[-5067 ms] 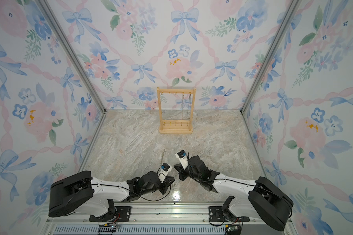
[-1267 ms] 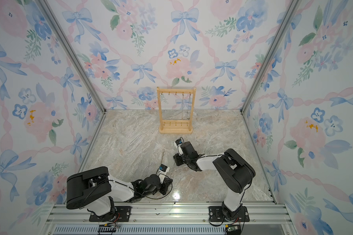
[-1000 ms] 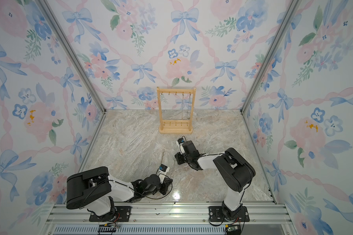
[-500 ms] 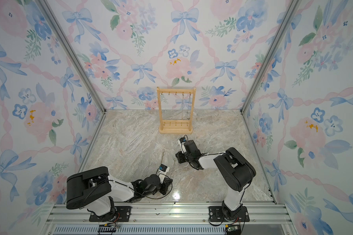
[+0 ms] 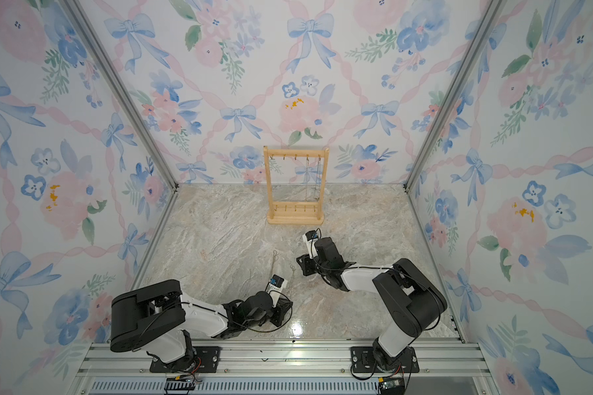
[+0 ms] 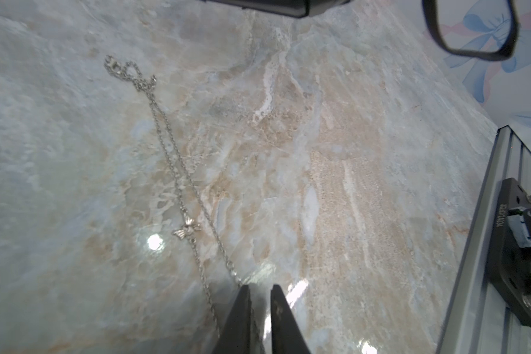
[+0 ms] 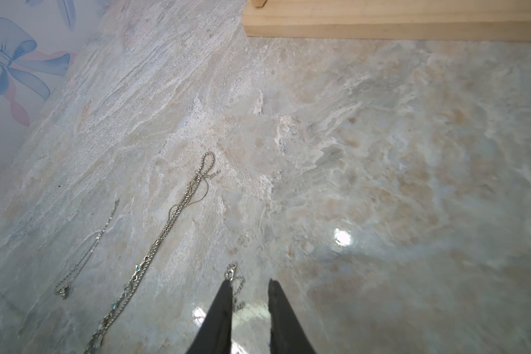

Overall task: Take the necklace off the jewelry display stand
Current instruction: Place the necklace at the center of the board.

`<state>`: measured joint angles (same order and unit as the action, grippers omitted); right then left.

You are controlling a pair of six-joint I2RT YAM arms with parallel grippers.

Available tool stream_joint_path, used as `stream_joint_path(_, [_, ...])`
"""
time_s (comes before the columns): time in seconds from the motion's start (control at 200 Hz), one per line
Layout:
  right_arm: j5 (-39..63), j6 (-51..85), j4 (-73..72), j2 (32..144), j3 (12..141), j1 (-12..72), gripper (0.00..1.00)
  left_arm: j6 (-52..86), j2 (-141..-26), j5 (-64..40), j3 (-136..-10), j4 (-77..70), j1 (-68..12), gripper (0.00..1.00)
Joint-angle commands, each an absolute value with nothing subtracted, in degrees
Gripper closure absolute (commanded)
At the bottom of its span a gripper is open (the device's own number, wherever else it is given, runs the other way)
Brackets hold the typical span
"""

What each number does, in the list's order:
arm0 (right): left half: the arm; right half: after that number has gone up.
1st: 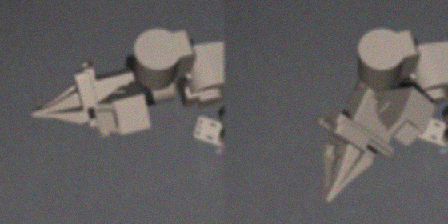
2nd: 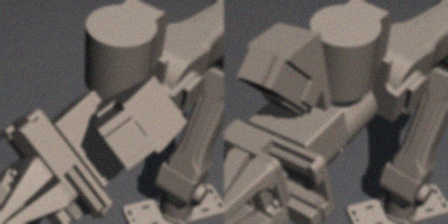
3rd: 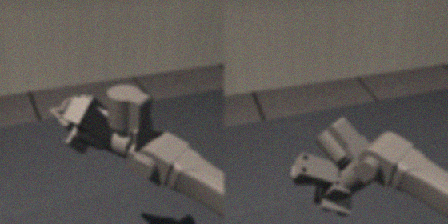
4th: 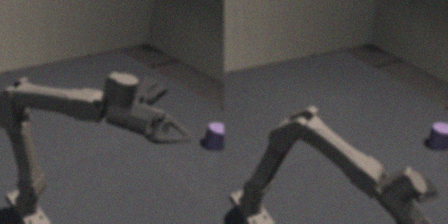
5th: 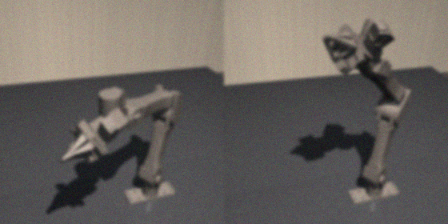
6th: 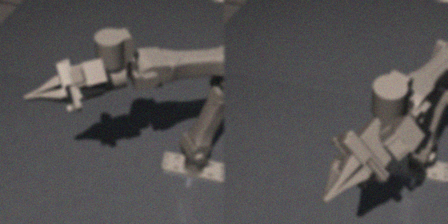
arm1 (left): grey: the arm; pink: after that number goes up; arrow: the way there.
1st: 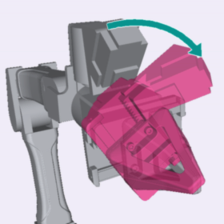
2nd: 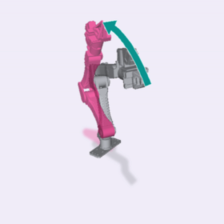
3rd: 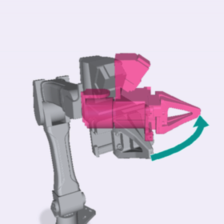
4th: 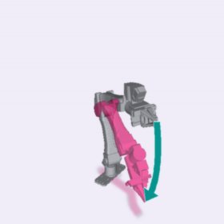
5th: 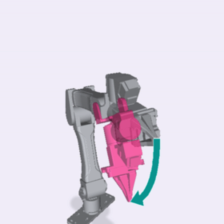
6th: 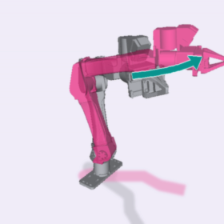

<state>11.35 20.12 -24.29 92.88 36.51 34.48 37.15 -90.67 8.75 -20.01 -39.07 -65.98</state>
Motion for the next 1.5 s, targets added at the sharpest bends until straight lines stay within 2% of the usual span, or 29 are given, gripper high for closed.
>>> stream_joint_path(0.0, [11.0,20.3,-26.2,90.6,35.2,34.0,0.75,36.2,-89.8,10.1,-20.5,-31.5,-66.0,0.81])
stream_joint_path(0.235, [8.9,20.1,-28.5,84.7,31.6,33.4,0.73,34.4,-85.5,12.1,-22.7,-27.3,-66.0,0.75])
stream_joint_path(0.415, [7.9,23.4,-32.6,74.3,24.5,27.9,0.71,31.9,-81.1,15.2,-24.5,-23.2,-65.7,0.68])
stream_joint_path(0.71, [2.1,26.1,-35.6,58.5,15.1,23.0,0.66,27.6,-74.3,17.0,-30.0,-17.3,-64.7,0.55])
stream_joint_path(0.85, [-1.1,25.8,-33.7,53.9,13.5,22.3,0.63,25.7,-70.3,17.4,-32.5,-15.0,-63.7,0.43])
stream_joint_path(1.005, [-2.5,25.9,-33.4,51.7,12.4,21.8,0.59,25.8,-64.6,14.0,-35.1,-12.0,-61.0,0.22])
stream_joint_path(1.13, [-2.5,26.1,-33.5,51.8,12.4,21.6,0.56,24.2,-60.9,8.9,-38.7,-7.3,-57.0,0.11])
stream_joint_path(1.27, [-1.9,26.5,-34.2,52.4,12.3,21.7,0.55,20.6,-59.5,8.5,-45.7,-1.9,-53.6,0.02])
stream_joint_path(1.495, [-1.2,27.9,-35.3,53.0,12.0,21.7,0.53,16.3,-58.9,7.8,-48.3,-1.2,-47.6,0.02])
